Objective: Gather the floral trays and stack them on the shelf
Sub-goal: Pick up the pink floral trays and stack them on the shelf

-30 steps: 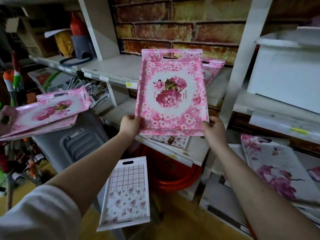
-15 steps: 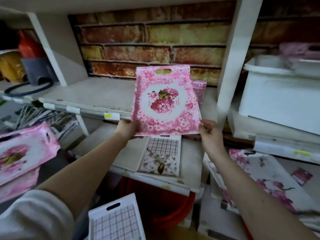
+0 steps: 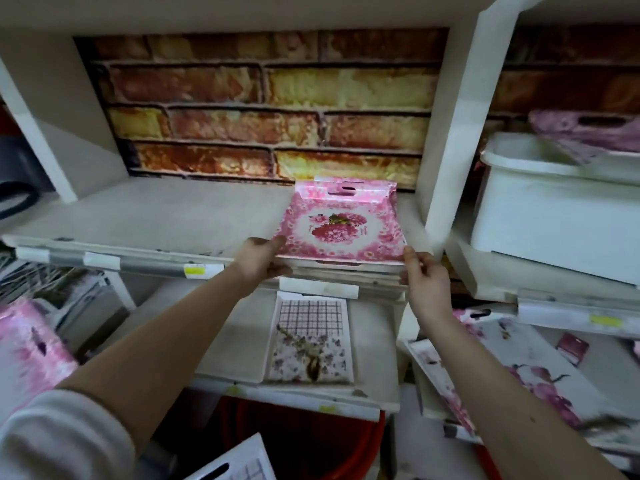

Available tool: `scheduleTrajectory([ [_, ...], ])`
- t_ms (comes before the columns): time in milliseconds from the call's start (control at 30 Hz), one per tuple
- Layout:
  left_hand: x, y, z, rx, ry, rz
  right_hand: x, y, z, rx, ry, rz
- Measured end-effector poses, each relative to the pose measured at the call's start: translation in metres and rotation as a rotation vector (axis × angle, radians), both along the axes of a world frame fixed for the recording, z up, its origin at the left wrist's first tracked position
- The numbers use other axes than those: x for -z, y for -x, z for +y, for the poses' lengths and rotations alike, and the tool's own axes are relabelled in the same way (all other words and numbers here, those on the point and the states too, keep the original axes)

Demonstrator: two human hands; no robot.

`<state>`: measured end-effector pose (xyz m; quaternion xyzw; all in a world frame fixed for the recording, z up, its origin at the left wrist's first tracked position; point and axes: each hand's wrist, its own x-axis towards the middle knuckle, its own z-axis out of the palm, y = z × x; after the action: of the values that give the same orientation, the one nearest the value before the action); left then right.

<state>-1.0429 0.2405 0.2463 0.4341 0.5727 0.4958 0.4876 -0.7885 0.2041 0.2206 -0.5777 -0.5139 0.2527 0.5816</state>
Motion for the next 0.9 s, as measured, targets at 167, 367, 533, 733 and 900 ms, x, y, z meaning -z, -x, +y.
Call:
scheduleTrajectory([
  [167, 0.000, 0.004, 0.014, -0.016, -0.040, 0.025, -0.005, 0.007, 0.008, 0.007, 0.023, -0.014],
  [367, -0.003, 0.008, 0.030, -0.171, -0.105, 0.573, -0.008, 0.010, 0.012, 0.067, 0.057, -0.113],
  [533, 0.003, 0.010, 0.029, -0.018, -0.552, 0.628, -0.012, 0.011, 0.008, 0.169, -0.040, -0.570],
  [733, 0.008, 0.007, 0.034, 0.119, -0.592, 0.613, -0.009, 0.012, 0.012, 0.066, -0.079, -0.670],
  [900, 0.008, 0.004, 0.044, 0.139, -0.506, 0.569, -0.010, 0.012, 0.025, 0.082, -0.038, -0.650],
])
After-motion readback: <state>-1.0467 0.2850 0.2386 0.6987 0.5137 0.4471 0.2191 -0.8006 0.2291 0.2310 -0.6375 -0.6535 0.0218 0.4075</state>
